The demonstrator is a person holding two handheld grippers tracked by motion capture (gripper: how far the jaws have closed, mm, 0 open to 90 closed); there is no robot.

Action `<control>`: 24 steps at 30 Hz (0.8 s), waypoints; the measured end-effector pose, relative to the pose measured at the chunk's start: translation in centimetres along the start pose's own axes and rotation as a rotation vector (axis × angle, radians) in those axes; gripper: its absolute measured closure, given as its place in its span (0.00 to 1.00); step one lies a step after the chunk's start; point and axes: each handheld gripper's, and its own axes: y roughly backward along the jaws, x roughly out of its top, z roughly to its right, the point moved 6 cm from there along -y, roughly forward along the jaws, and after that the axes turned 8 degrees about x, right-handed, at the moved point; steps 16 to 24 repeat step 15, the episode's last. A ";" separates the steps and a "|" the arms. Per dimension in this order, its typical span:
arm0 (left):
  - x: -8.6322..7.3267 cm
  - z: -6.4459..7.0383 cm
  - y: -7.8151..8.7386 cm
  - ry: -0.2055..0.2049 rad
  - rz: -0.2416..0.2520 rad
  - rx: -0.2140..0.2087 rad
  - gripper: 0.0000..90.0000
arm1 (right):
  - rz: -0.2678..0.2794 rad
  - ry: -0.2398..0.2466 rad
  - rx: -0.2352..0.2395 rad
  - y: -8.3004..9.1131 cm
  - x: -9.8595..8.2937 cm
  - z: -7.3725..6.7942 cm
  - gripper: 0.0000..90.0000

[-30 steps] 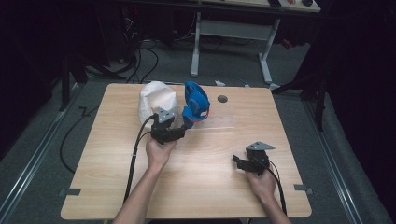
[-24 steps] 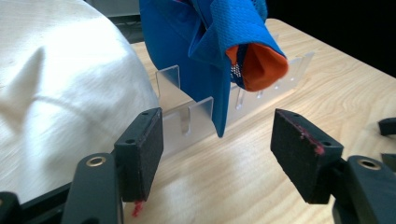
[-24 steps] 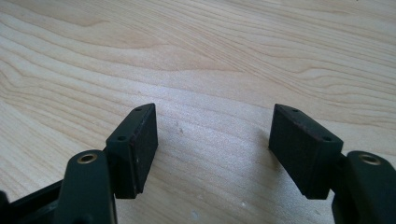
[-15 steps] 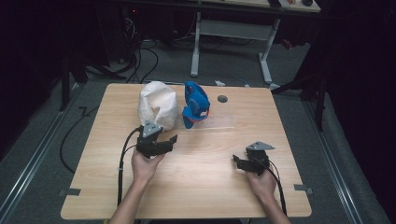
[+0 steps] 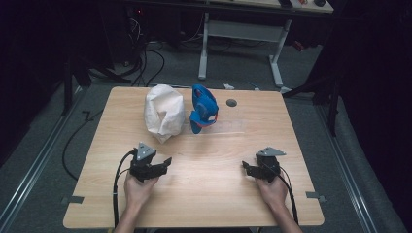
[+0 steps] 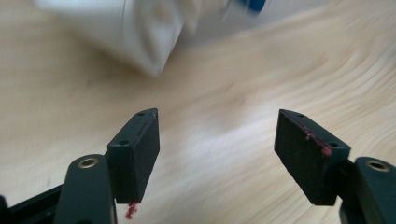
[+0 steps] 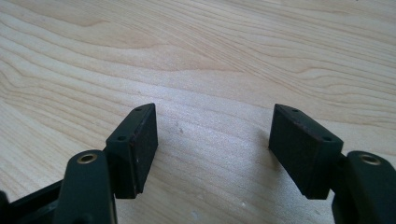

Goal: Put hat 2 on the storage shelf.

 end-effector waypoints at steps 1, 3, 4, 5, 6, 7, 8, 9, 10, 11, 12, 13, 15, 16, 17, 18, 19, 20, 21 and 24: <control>-0.5 -0.1 -0.2 0.000 -0.013 0.010 0.35 | 0.000 0.000 0.000 0.0 0.0 0.0 0.36; -1.6 -0.5 -0.8 -0.005 -0.046 0.032 0.34 | 0.000 0.000 0.000 0.0 0.0 0.0 0.36; -1.9 -0.7 -1.0 -0.006 -0.058 0.040 0.34 | 0.000 0.000 0.000 0.0 0.0 0.0 0.36; -2.3 -0.7 -1.2 -0.015 -0.070 0.053 0.33 | 0.000 -0.001 0.000 0.0 0.0 0.0 0.36; -2.5 -0.7 -1.4 -0.038 -0.091 0.079 0.32 | 0.000 -0.001 -0.001 0.0 0.0 0.0 0.36; -2.6 -0.6 -1.4 -0.053 -0.093 0.095 0.31 | 0.001 -0.002 0.000 0.0 0.0 0.0 0.36; -2.6 -0.6 -1.4 -0.059 -0.092 0.094 0.31 | 0.000 -0.002 -0.001 0.0 0.0 0.0 0.36; -2.6 -0.6 -1.4 -0.056 -0.094 0.092 0.31 | 0.001 -0.002 -0.001 0.0 0.0 0.0 0.36; -2.6 -0.6 -1.4 -0.046 -0.095 0.090 0.31 | 0.001 -0.002 -0.001 0.0 0.0 0.0 0.36; -2.6 -0.6 -1.4 -0.046 -0.096 0.092 0.30 | 0.001 -0.002 -0.001 0.0 0.0 0.0 0.36; -2.6 -0.6 -1.3 -0.045 -0.096 0.094 0.30 | 0.001 -0.002 -0.001 0.0 0.0 0.0 0.36; -2.6 -0.6 -1.3 -0.045 -0.097 0.095 0.30 | 0.001 -0.002 -0.001 0.0 0.0 0.0 0.36; -2.6 -0.6 -1.3 -0.043 -0.097 0.093 0.30 | 0.001 -0.002 -0.001 0.0 0.0 0.0 0.36; -2.6 -0.6 -1.3 -0.043 -0.097 0.093 0.30 | 0.001 -0.002 -0.001 0.0 0.0 0.0 0.36; -2.6 -0.6 -1.3 -0.043 -0.097 0.093 0.30 | 0.001 -0.002 -0.001 0.0 0.0 0.0 0.36; -2.6 -0.6 -1.3 -0.043 -0.097 0.093 0.30 | 0.001 -0.002 -0.001 0.0 0.0 0.0 0.36; -2.6 -0.6 -1.3 -0.043 -0.097 0.093 0.30 | 0.001 -0.002 -0.001 0.0 0.0 0.0 0.36; -2.6 -0.6 -1.3 -0.043 -0.097 0.093 0.30 | 0.001 -0.002 -0.001 0.0 0.0 0.0 0.36; -2.6 -0.6 -1.3 -0.043 -0.097 0.093 0.30 | 0.001 -0.002 -0.001 0.0 0.0 0.0 0.36; -2.6 -0.6 -1.3 -0.043 -0.097 0.093 0.30 | 0.001 -0.002 -0.001 0.0 0.0 0.0 0.36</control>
